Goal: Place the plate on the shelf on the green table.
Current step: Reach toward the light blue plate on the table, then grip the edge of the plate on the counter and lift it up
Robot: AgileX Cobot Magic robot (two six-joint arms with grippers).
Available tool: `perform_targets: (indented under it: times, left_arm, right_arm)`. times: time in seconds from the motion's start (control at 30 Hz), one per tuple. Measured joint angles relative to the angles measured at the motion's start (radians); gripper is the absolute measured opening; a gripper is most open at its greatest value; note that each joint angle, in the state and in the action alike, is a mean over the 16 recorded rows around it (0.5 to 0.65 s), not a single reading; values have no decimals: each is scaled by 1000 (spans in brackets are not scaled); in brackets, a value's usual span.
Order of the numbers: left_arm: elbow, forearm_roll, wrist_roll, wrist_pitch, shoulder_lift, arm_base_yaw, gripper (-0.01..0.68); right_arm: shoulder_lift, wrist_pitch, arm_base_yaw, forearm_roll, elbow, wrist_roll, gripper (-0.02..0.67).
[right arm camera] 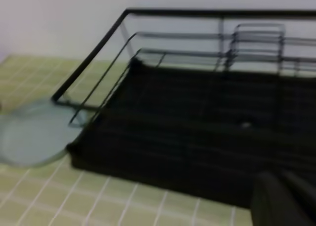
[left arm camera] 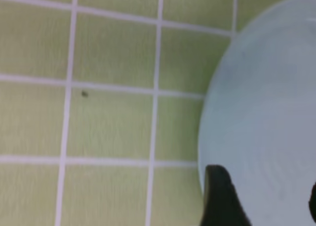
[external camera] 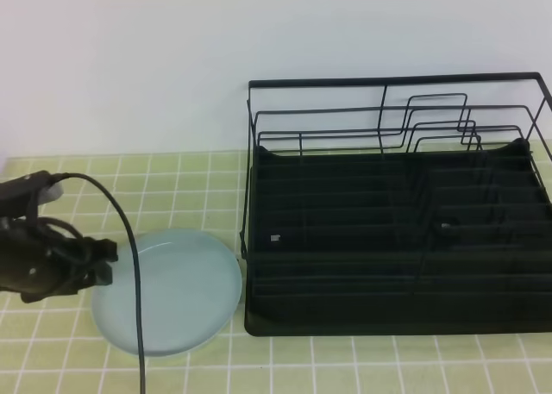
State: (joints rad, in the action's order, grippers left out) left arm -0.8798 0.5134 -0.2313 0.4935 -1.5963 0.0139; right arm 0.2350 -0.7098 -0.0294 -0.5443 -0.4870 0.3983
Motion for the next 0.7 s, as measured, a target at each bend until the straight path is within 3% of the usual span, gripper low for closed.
perform_targets:
  times: [0.5, 0.7]
  left_arm:
    - [-106, -13, 0, 9, -172, 0, 357]
    - [-111, -20, -11, 5, -192, 0, 260]
  right_arm:
    - [0, -191, 0, -139, 0, 68, -4]
    - [0, -197, 0, -156, 0, 77, -4]
